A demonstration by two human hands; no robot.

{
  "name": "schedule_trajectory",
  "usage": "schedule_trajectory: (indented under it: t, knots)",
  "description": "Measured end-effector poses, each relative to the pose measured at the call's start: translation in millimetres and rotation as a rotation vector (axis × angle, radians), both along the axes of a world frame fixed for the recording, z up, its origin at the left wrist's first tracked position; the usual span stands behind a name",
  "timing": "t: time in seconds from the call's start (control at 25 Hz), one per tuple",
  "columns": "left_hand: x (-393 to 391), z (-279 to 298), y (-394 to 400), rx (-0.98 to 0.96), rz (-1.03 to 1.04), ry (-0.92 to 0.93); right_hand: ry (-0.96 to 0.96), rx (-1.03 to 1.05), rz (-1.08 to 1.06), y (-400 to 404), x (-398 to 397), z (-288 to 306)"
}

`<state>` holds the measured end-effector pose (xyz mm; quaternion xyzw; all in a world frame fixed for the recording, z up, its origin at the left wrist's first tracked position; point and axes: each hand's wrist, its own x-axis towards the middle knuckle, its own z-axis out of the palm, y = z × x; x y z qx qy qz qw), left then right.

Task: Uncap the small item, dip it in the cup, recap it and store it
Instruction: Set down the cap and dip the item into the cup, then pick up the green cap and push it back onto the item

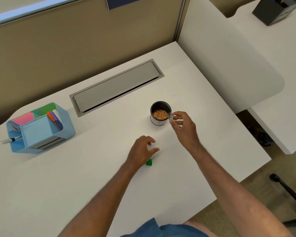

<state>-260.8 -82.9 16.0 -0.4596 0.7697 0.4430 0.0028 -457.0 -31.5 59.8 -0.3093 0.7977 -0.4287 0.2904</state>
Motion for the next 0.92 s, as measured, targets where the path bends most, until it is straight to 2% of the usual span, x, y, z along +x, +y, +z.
schedule_trajectory:
  t: [0.12,0.36,0.48,0.56,0.64,0.76,0.84,0.92]
  knots:
    - [18.8,-15.9,25.2,0.014,-0.130,-0.078,-0.068,0.002,-0.040,21.9,13.3,-5.0]
    - [30.9,-25.3,44.7,-0.026,-0.164,-0.103,-0.134,0.056,-0.017,56.3,34.7,-15.6]
    - [30.8,-28.5,47.3,-0.055,-0.113,-0.086,-0.167,0.054,-0.006,62.8,42.1,-16.0]
    - [30.7,-26.3,48.4,0.029,0.074,-0.031,-0.167,0.054,0.009,66.3,47.2,-14.7]
    - [29.5,-17.4,45.6,0.261,0.400,0.098,-0.162,0.055,0.028,68.5,51.4,-14.2]
    - [35.6,5.7,39.5,0.743,0.879,0.532,-0.150,0.062,0.099,70.0,63.2,-14.7]
    - [43.6,20.4,34.9,0.870,1.012,0.724,-0.115,0.070,0.180,68.8,74.5,-14.0]
    - [54.9,30.1,33.4,0.870,1.035,0.794,-0.078,0.060,0.269,65.8,88.6,-12.4]
